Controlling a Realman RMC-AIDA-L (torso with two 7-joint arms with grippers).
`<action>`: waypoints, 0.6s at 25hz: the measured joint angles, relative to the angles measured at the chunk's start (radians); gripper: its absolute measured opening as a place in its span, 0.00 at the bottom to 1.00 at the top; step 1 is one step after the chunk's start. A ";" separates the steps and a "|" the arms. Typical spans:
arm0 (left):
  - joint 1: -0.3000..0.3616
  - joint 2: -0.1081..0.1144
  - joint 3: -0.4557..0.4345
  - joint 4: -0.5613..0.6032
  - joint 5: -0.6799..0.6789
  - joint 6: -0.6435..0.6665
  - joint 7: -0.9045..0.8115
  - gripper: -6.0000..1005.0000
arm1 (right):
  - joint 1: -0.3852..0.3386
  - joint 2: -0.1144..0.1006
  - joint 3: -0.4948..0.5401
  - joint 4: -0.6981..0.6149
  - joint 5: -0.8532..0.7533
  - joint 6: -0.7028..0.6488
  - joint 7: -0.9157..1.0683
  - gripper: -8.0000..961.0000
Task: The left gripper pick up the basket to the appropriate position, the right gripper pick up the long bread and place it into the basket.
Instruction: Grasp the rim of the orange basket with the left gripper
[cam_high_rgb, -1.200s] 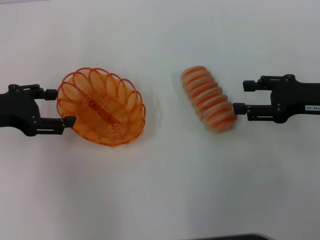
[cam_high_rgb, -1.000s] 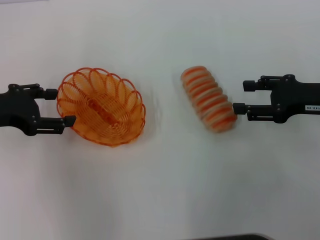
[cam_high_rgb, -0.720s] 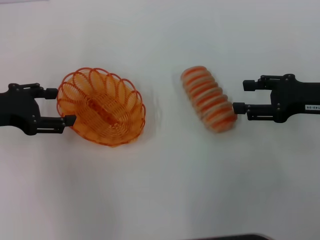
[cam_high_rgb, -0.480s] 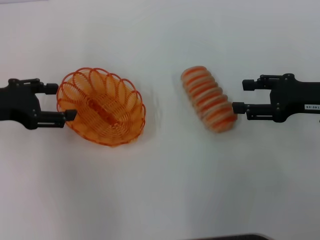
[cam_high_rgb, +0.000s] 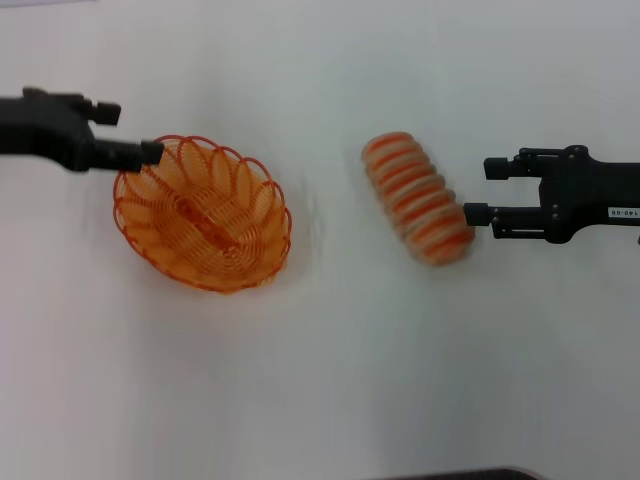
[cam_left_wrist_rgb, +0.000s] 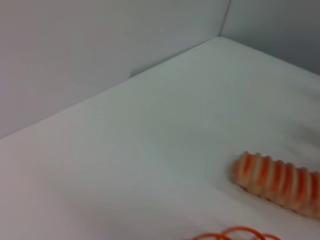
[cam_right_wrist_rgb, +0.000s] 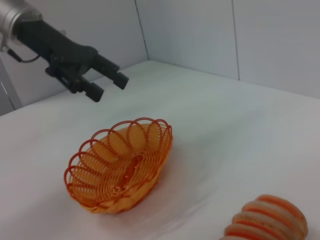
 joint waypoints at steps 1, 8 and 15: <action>-0.023 0.007 0.008 -0.001 0.017 -0.008 -0.044 0.84 | 0.002 0.000 0.000 0.000 0.000 0.001 0.000 0.78; -0.172 0.029 0.030 0.000 0.158 -0.049 -0.226 0.84 | 0.024 -0.004 0.000 -0.001 -0.010 0.016 0.000 0.78; -0.309 0.056 0.200 -0.002 0.366 -0.049 -0.435 0.83 | 0.059 -0.005 0.003 -0.001 -0.058 0.017 0.006 0.78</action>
